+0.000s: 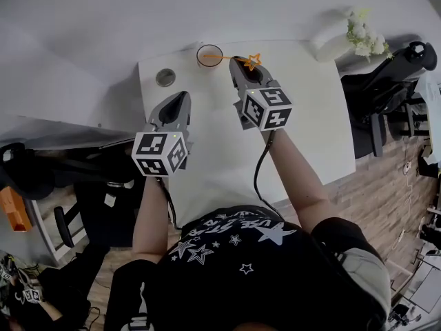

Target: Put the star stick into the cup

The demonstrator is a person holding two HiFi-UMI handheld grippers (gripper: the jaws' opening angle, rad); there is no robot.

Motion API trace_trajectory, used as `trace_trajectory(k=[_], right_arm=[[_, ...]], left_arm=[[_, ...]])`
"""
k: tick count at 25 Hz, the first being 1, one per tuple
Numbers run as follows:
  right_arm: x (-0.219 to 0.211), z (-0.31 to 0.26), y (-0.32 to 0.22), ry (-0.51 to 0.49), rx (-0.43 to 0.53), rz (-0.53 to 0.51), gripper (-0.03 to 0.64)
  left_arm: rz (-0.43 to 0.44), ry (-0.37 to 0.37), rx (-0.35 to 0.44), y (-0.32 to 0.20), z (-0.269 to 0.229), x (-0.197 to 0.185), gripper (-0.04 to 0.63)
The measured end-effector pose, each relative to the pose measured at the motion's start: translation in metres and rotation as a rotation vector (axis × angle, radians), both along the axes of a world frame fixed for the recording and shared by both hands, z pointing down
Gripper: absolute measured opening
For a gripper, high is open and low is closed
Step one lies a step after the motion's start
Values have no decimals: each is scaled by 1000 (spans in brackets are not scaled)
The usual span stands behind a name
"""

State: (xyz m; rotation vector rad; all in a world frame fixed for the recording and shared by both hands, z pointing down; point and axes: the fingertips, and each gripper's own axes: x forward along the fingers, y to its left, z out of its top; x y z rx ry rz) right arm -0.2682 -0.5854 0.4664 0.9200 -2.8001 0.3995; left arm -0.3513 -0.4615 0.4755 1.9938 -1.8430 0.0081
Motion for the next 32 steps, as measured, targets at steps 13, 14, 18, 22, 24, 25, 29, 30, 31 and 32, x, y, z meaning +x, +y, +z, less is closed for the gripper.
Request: trace_trajectory(k=[13, 14, 18, 22, 24, 25, 29, 30, 31, 32], right_arm=[[68, -70, 59, -86, 101, 6, 32], [76, -75, 65, -94, 107, 9, 32], [105, -86, 93, -107, 118, 12, 32], [133, -90, 121, -120, 122, 29, 32], [148, -91, 132, -123, 122, 36, 32], [155, -92, 138, -125, 123, 39, 32], [189, -95, 163, -132, 128, 52, 32], [198, -96, 169, -133, 129, 55, 32], [207, -95, 176, -133, 129, 58, 32], [216, -95, 183, -133, 129, 61, 32]], left_arm=[[3, -88, 71, 51, -53, 47, 3], [5, -93, 77, 55, -57, 53, 3], [15, -108, 98, 78, -69, 79, 3], [30, -116, 115, 102, -76, 105, 3], [37, -119, 120, 113, -78, 118, 3], [40, -122, 122, 118, -79, 125, 3], [50, -132, 131, 141, -84, 154, 3], [52, -134, 134, 147, -85, 162, 3], [53, -136, 137, 153, -86, 170, 3], [52, -138, 141, 159, -87, 177, 3]])
